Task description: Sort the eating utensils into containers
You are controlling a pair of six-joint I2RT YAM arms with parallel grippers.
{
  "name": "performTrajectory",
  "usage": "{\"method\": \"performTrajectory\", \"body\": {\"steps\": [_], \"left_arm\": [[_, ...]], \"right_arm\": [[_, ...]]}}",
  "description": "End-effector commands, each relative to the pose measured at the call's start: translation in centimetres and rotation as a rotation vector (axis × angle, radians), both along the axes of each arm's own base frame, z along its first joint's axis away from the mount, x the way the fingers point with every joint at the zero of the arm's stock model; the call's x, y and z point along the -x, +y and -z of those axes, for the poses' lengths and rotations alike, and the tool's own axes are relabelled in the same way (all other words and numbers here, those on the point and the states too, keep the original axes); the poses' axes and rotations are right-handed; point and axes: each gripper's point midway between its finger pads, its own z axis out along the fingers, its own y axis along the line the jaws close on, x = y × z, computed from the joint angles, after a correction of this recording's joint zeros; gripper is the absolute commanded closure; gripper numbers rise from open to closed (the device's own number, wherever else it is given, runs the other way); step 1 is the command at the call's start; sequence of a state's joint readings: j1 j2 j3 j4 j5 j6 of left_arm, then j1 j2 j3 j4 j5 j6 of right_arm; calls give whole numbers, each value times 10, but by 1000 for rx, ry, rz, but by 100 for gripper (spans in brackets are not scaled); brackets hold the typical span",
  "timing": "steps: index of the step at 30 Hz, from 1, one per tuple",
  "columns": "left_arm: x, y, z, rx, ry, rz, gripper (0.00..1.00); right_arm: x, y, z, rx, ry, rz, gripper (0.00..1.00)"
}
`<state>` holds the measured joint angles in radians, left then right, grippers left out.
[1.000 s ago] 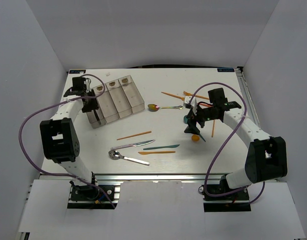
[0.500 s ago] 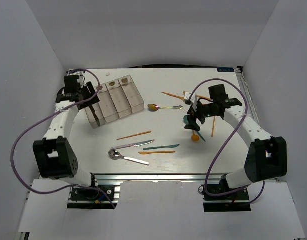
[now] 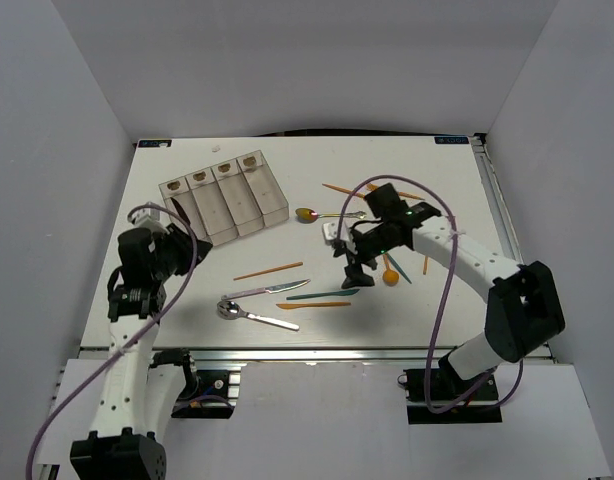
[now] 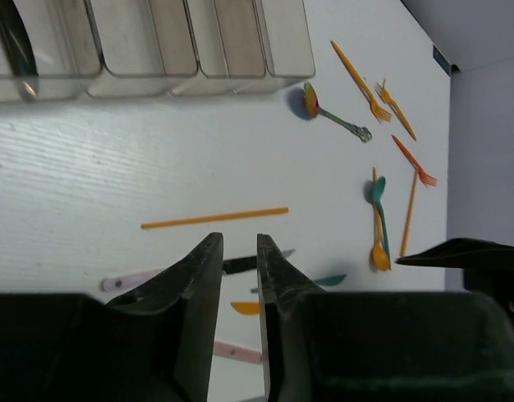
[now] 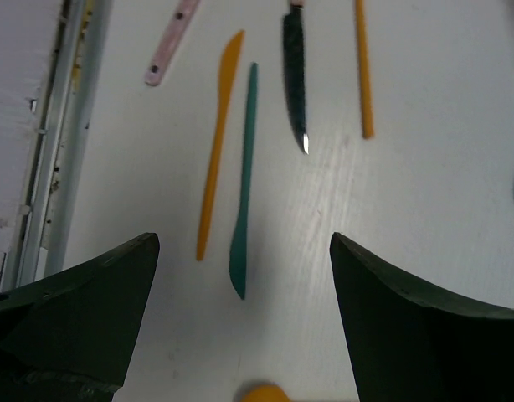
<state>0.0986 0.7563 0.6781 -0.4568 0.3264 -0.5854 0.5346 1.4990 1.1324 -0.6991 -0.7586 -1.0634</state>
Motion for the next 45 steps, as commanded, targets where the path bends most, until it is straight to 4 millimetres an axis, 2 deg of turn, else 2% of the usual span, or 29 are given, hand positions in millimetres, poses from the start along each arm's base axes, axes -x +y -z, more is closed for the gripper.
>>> {"method": "performTrajectory", "body": {"steps": [1, 4, 5, 6, 7, 10, 11, 12, 13, 15, 16, 17, 19, 20, 22, 24, 26, 29, 33, 37, 45], "left_arm": [[16, -22, 8, 154, 17, 46, 66], [34, -40, 28, 225, 73, 137, 60], [38, -44, 32, 236, 83, 161, 58], [45, -49, 38, 255, 99, 186, 56], [47, -53, 37, 268, 99, 202, 49], [47, -62, 29, 251, 79, 264, 40], [48, -67, 27, 243, 79, 292, 32], [48, -70, 26, 215, 69, 324, 29], [47, -81, 23, 196, 88, 369, 27], [44, -93, 24, 147, 104, 421, 26], [39, -107, 28, 104, 140, 458, 26], [38, -113, 34, 64, 169, 487, 26], [37, -123, 48, -37, 233, 535, 26], [36, -129, 61, -151, 308, 571, 26], [40, -133, 74, -313, 346, 663, 27], [39, -128, 85, -427, 410, 699, 29], [40, -128, 89, -536, 378, 816, 29], [35, -124, 94, -649, 310, 934, 29], [29, -117, 120, -765, 334, 1052, 32], [28, -122, 137, -778, 347, 1149, 44], [16, -116, 159, -865, 339, 1199, 44]], "right_arm": [[18, 24, 11, 21, -19, -133, 11], [19, 52, 6, 9, -35, -202, 11], [23, 56, 11, 15, -25, -220, 11], [27, 66, 5, 1, -43, -254, 11], [30, 71, 4, -3, -52, -279, 11], [40, 79, -1, -25, -39, -343, 11], [41, 79, -5, -36, -53, -364, 11], [45, 73, -5, -28, -39, -373, 11], [44, 69, -7, -30, -52, -379, 11], [37, 58, -14, -47, -72, -366, 12], [37, 50, -18, -51, -68, -352, 12], [33, 45, -22, -59, -69, -334, 12], [19, 29, -27, -75, -66, -271, 12], [9, 18, -34, -85, -81, -224, 12], [1, 4, -40, -93, -97, -181, 12], [-14, -17, -44, -102, -105, -112, 11], [-22, -37, -45, -103, -99, -47, 11], [-25, -52, -41, -97, -95, -8, 11], [-19, -54, -35, -108, -64, 8, 11], [-20, -52, -32, -122, -39, 31, 11], [-19, -51, -32, -129, -29, 32, 11]]}}
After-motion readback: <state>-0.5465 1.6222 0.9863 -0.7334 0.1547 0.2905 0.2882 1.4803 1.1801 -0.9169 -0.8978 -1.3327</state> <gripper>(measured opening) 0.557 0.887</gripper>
